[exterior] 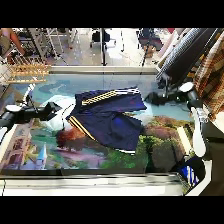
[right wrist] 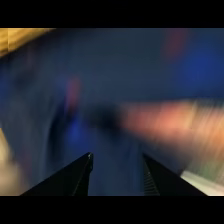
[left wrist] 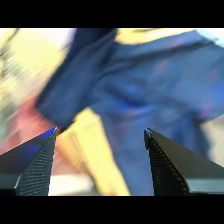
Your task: Fold the clothes and pants, and hang the long-sleeved shirts on hangers.
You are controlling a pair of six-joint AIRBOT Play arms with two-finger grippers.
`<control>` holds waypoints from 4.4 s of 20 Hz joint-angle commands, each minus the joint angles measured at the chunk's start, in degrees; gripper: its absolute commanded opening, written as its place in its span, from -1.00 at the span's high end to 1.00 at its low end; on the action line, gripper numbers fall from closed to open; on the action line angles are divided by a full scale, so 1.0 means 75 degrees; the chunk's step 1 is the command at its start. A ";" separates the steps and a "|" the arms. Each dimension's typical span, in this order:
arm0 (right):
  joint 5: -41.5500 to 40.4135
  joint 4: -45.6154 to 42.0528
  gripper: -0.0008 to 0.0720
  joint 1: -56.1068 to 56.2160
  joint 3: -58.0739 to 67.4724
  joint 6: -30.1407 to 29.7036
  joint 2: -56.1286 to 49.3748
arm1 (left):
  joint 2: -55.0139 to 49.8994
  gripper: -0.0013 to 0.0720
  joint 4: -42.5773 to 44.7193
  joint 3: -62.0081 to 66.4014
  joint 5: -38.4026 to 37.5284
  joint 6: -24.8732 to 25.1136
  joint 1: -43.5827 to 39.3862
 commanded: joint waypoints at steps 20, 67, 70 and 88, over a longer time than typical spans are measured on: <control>-0.4948 0.3241 0.45 0.1920 -0.9961 0.0329 0.3858 | -0.1341 0.39 0.0536 0.0064 0.1125 -0.1868 -0.1005; -0.0536 -0.1381 0.94 0.1023 0.0189 -0.0536 0.1209 | -0.1682 0.96 -0.1661 0.2299 0.0140 -0.0055 -0.0691; 0.1463 -0.1597 0.94 0.1023 -0.0210 -0.0338 0.1737 | -0.1693 0.96 -0.1597 0.2416 -0.1545 -0.0055 -0.0254; 0.1591 -0.2107 -0.01 0.2433 -0.6566 0.0219 0.3413 | -0.2104 0.02 0.3214 0.2667 -0.4514 -0.0405 -0.1241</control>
